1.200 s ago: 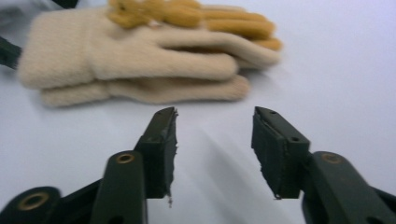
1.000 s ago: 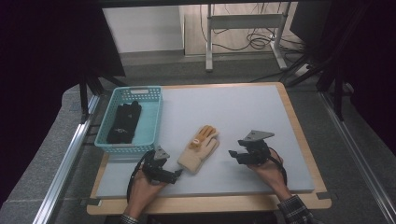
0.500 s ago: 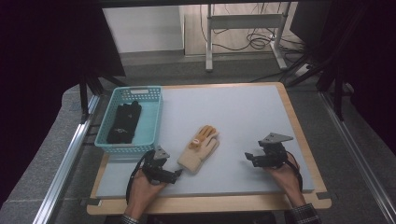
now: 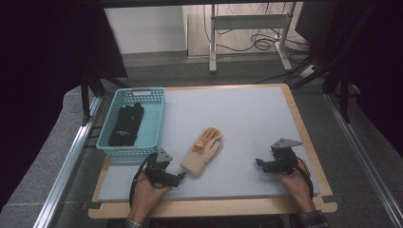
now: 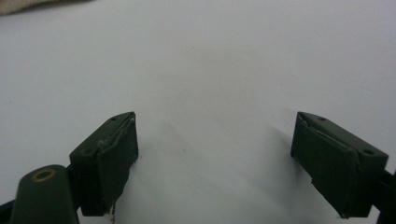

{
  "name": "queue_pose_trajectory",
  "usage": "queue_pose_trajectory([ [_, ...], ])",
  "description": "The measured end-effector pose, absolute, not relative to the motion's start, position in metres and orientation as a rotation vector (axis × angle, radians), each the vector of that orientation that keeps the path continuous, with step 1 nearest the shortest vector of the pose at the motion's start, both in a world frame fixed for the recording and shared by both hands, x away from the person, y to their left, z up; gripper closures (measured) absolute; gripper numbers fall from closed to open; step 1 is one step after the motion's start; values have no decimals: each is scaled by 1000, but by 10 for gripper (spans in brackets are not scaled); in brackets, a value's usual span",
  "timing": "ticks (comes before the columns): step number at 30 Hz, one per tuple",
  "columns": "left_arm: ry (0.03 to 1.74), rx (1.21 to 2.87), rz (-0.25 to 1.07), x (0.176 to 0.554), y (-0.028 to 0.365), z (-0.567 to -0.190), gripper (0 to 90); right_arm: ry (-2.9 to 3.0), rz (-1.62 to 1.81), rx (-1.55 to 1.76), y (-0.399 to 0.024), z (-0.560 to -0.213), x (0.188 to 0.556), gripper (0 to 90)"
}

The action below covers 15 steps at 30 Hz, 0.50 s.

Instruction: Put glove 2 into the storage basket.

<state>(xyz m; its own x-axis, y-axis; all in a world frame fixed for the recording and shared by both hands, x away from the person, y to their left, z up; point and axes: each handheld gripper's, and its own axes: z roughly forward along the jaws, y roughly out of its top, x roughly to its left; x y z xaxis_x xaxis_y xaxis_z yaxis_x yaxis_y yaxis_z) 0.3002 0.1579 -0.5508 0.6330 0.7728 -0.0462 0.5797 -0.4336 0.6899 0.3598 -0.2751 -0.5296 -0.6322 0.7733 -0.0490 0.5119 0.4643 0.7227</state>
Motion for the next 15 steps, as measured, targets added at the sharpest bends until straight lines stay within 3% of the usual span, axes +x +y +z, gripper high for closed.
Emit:
queue_pose_trajectory([
  [15,1052,2166,362,299,158,-550,24,2331,971,1095,-275,-531,359,136],
])
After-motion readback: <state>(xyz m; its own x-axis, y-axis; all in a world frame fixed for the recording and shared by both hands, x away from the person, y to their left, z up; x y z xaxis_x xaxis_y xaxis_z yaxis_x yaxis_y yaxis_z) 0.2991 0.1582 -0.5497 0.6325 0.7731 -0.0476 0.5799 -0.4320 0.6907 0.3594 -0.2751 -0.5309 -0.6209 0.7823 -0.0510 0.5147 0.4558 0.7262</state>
